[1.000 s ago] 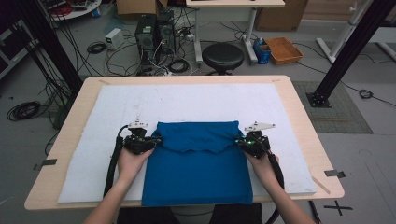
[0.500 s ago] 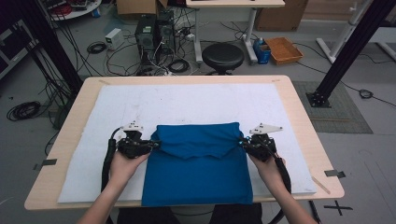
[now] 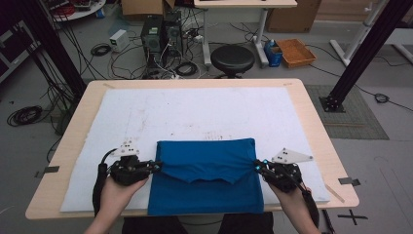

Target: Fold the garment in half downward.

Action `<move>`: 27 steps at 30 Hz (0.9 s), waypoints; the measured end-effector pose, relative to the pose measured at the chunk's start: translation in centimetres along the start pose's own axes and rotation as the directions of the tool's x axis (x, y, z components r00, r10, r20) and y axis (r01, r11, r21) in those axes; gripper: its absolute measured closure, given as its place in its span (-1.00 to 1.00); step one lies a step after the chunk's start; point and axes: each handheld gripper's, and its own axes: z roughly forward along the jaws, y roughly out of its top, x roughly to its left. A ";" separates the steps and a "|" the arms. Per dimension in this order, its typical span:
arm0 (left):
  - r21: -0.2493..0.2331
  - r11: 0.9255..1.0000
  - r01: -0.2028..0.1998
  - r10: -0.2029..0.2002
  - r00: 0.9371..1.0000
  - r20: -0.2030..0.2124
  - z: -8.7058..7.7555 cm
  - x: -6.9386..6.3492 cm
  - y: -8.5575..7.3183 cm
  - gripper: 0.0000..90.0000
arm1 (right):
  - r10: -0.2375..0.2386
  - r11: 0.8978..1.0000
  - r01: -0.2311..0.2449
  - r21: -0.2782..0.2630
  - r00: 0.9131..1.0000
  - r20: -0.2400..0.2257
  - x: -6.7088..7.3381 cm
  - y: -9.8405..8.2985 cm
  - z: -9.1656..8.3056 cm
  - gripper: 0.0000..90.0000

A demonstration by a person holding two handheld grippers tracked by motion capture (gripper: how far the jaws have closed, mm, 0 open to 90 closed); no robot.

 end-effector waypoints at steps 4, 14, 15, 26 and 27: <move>0.001 1.000 -0.005 0.005 1.000 0.011 -0.9 -1.2 -1.7 0.93 | -0.012 1.000 0.012 -0.004 1.000 -0.014 1.5 -1.1 -1.4 0.95; 0.045 0.999 -0.017 0.015 0.999 0.047 -2.4 -3.5 -4.2 0.93 | -0.032 0.999 0.032 0.009 0.998 -0.049 4.0 -3.3 -3.7 0.95; 0.050 0.999 -0.015 0.013 0.999 0.049 -2.5 -3.7 -4.4 0.93 | -0.030 0.999 0.030 0.013 0.998 -0.050 4.1 -3.5 -3.8 0.95; 0.096 0.995 -0.007 0.005 1.000 0.025 -1.6 -3.7 -5.7 0.53 | -0.090 0.994 0.092 0.058 0.995 -0.035 5.0 -4.9 -3.2 0.73; 0.096 0.995 -0.007 0.005 1.000 0.025 -1.6 -3.7 -5.7 0.47 | -0.083 0.995 0.085 0.061 0.996 -0.034 4.9 -4.9 -3.2 0.69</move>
